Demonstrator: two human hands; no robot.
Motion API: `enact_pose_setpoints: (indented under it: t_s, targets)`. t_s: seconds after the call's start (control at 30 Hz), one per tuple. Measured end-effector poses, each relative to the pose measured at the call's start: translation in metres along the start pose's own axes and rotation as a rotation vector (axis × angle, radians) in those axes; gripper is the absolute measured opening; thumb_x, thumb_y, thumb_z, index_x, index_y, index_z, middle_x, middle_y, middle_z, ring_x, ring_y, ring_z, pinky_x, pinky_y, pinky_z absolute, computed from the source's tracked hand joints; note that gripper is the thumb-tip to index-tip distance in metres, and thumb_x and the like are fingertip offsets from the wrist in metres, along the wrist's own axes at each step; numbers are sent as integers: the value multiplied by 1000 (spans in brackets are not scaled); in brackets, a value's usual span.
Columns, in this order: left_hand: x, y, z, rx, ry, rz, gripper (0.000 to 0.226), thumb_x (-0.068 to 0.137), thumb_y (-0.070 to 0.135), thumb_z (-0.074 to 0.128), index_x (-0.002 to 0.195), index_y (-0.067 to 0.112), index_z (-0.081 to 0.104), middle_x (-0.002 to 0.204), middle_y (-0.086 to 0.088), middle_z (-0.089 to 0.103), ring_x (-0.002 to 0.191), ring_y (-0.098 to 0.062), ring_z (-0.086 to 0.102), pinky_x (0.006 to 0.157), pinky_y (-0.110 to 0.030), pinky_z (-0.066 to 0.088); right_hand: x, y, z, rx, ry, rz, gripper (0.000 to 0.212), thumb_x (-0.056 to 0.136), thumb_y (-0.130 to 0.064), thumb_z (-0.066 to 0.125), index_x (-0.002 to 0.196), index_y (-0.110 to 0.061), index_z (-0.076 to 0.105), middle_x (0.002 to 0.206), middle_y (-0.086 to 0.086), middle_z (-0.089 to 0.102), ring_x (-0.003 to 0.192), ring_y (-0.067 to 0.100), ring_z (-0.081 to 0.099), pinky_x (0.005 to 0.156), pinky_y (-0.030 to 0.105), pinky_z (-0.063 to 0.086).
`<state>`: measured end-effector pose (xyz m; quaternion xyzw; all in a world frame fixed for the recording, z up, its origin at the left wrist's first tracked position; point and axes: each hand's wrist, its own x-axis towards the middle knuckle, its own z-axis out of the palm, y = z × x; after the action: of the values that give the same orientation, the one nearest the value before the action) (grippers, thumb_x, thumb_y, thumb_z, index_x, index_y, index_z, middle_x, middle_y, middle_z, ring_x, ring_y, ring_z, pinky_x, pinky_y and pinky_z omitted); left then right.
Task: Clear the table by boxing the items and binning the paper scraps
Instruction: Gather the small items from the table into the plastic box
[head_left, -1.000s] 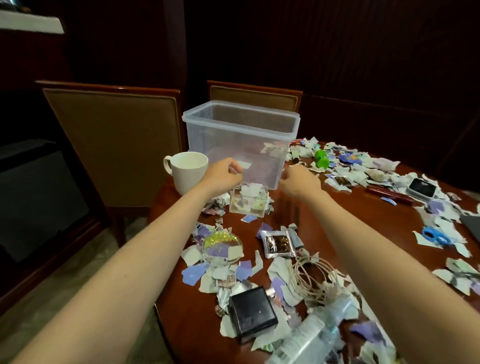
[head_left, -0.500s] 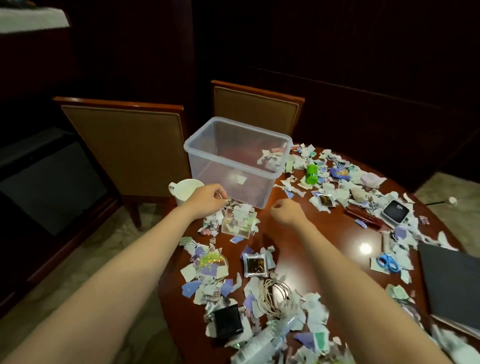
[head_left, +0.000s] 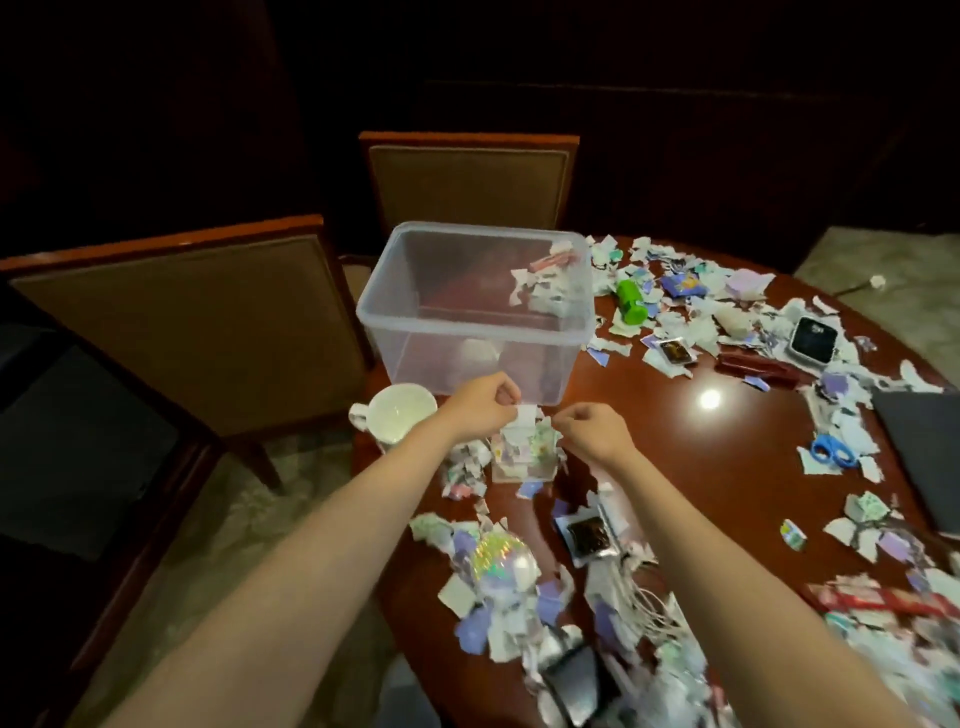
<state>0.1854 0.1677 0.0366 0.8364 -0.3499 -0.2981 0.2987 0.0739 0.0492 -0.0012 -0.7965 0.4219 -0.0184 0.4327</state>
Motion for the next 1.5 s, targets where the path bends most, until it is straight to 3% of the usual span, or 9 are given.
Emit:
enact_pose_setpoints:
  t_s: [0.27,0.43,0.57,0.73,0.87,1.03,1.2,1.37,1.5]
  targets:
    - [27,-7,2,110,-395,121,41,86,12,58,125,13,45,123,-8,44,98,-20,48,75,-30,46,-39,-6,18,139,319,215,19,90,-10,51,95,-9,69,93,2,63,94,18,56,84,25,41]
    - [27,-9,15,529,-495,294,78,78,19,69,142,11,27,144,-10,35,129,-28,39,102,-34,39,-64,1,35,61,187,259,19,84,-2,55,73,-18,58,84,3,60,80,16,54,71,24,44]
    - [26,-21,27,704,-451,280,87,76,21,72,145,11,21,142,-16,34,127,-33,41,96,-38,43,-75,0,50,0,54,218,19,80,-2,62,98,-6,67,81,-1,59,80,15,51,49,6,35]
    - [27,-28,31,766,-365,254,70,78,24,71,134,5,33,132,-15,47,120,-31,50,89,-36,45,-87,-1,69,-389,-261,290,62,71,-28,77,124,-15,48,116,7,56,104,25,55,82,33,51]
    - [30,-29,26,736,-344,283,59,76,25,71,124,5,44,124,-13,53,112,-29,54,83,-34,46,-95,-4,89,-630,-228,294,79,66,-40,80,128,-15,38,125,11,48,114,30,51,88,39,46]
    - [28,-22,9,641,-342,302,60,73,29,74,123,6,51,124,-10,56,109,-26,56,85,-35,48,-90,-8,90,-600,-263,344,63,67,-39,80,116,-14,50,116,4,55,110,24,53,91,39,41]
    - [27,-9,-10,531,-355,294,62,74,29,73,127,9,50,124,-7,55,102,-20,54,76,-28,44,-84,-5,86,-516,-288,367,32,72,-31,77,69,-11,51,74,0,50,80,21,50,70,31,40]
    - [26,-5,-25,482,-361,285,59,71,32,75,122,10,54,100,-4,60,83,-16,56,69,-26,44,-80,-16,61,-324,-261,357,37,74,-24,77,101,-1,68,97,7,64,92,21,61,81,30,52]
    - [27,-4,-40,468,-350,315,58,69,34,75,120,11,58,102,-2,62,87,-16,56,74,-27,46,-80,-33,27,-195,-257,301,17,83,-14,67,69,-11,59,69,-3,56,63,7,53,59,14,42]
